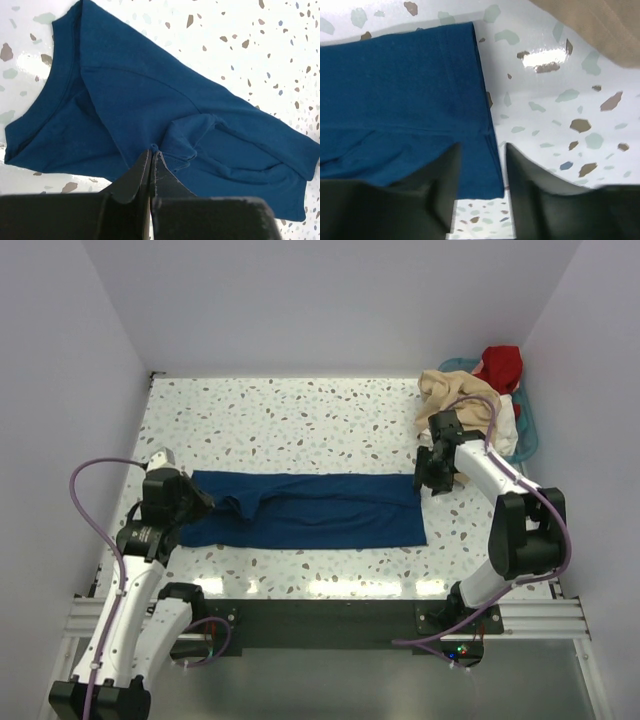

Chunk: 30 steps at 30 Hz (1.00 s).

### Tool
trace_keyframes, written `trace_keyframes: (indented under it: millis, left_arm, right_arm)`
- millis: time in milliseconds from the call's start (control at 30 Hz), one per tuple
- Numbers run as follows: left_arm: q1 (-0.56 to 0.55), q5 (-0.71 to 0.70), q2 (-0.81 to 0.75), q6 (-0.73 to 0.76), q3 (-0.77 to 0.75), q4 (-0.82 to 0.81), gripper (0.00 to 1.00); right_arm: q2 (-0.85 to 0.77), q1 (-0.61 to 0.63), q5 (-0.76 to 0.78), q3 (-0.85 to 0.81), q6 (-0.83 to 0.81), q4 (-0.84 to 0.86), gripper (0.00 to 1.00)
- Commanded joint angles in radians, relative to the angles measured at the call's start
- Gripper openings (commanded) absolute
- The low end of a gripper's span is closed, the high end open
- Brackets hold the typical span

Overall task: Fold and stack the t-shirts
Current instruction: Fold the tshirt

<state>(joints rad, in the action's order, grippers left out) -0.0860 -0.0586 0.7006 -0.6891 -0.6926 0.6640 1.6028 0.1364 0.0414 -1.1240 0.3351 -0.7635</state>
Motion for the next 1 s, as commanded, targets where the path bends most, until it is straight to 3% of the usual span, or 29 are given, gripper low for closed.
trace_keyframes:
  millis: [0, 133, 433, 700, 967]
  left_arm:
    - [0.005, 0.02, -0.033, -0.035, 0.03, 0.022, 0.0]
    - [0.006, 0.023, -0.036, -0.05, 0.064, 0.031, 0.0]
    - [0.005, -0.007, 0.106, -0.032, 0.065, -0.04, 0.0]
    - [0.008, -0.05, 0.252, -0.02, 0.077, -0.113, 0.0]
    - [0.022, -0.02, 0.232, -0.049, 0.122, -0.104, 0.0]
  right_arm:
    - [-0.049, 0.003, 0.035, -0.022, -0.01, -0.019, 0.52]
    - [-0.092, 0.052, 0.038, -0.043, -0.011, -0.023, 0.59]
    - [-0.014, 0.336, -0.103, -0.111, 0.103, 0.096, 0.57]
    - [0.222, 0.619, -0.287, -0.285, 0.251, 0.24, 0.53]
    - [0.451, 0.77, -0.391, -0.509, 0.349, 0.293, 0.49]
